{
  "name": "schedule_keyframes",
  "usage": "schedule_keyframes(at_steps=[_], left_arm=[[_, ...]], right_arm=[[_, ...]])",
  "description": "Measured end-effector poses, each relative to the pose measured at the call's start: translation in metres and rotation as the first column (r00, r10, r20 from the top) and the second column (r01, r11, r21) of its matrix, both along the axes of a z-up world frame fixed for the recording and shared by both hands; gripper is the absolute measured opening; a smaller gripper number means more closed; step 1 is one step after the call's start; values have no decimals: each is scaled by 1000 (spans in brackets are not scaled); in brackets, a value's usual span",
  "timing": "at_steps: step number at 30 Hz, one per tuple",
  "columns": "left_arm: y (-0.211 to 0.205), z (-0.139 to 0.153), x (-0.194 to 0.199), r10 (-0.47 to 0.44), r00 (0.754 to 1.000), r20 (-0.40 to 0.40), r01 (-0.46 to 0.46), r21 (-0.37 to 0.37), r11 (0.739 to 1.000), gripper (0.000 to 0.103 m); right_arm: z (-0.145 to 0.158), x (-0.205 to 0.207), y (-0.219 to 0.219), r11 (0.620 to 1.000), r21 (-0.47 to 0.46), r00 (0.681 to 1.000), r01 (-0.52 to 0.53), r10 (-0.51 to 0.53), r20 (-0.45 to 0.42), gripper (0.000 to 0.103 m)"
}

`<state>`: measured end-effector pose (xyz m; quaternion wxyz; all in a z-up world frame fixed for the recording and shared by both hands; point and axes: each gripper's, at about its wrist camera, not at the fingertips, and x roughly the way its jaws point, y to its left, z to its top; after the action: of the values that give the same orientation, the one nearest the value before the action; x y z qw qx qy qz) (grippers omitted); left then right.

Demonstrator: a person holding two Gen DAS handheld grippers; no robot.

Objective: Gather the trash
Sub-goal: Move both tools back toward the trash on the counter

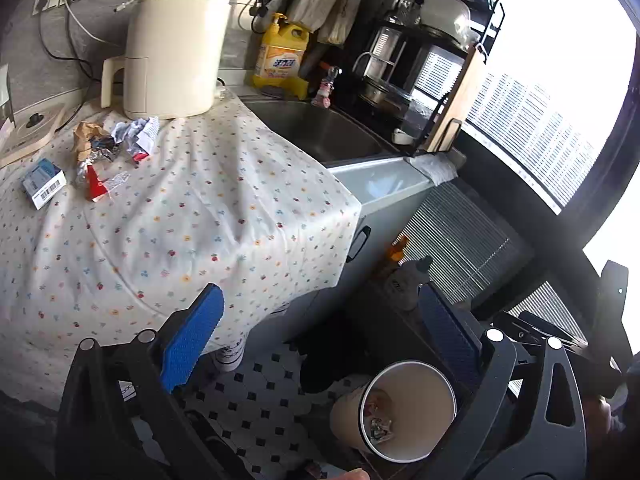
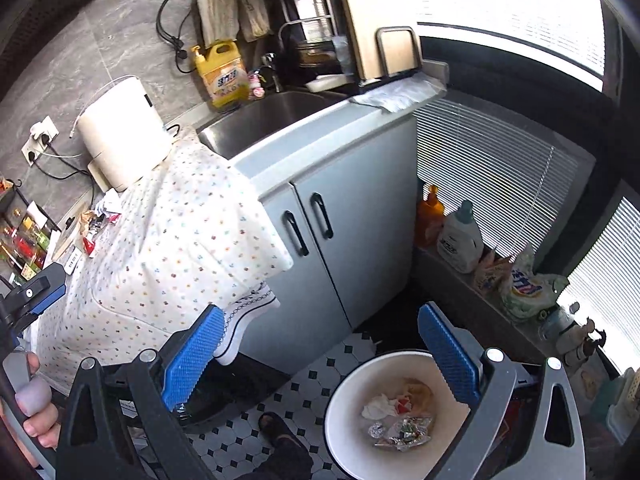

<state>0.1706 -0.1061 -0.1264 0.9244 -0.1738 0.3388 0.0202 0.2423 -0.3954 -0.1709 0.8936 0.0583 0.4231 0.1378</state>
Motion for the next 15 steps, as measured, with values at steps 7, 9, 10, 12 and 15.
schedule_keyframes(at_steps=[7,9,10,12,15], left_arm=[[60,19,-22,111,992,55,-114,57,992,97],[77,23,-29,133,988,76,-137,48,989,97],[85,24,-32,143,986,86,-146,41,988,97],[104,27,-38,174,978,112,-178,19,984,97],[129,31,-45,210,969,133,-215,23,976,97]], right_arm=[[25,11,77,997,-3,994,-80,80,80,95],[30,15,100,994,-8,989,-112,112,93,95],[32,15,110,992,-6,987,-130,130,100,95],[34,17,130,986,4,981,-164,162,107,95],[36,22,158,977,26,972,-210,206,110,95]])
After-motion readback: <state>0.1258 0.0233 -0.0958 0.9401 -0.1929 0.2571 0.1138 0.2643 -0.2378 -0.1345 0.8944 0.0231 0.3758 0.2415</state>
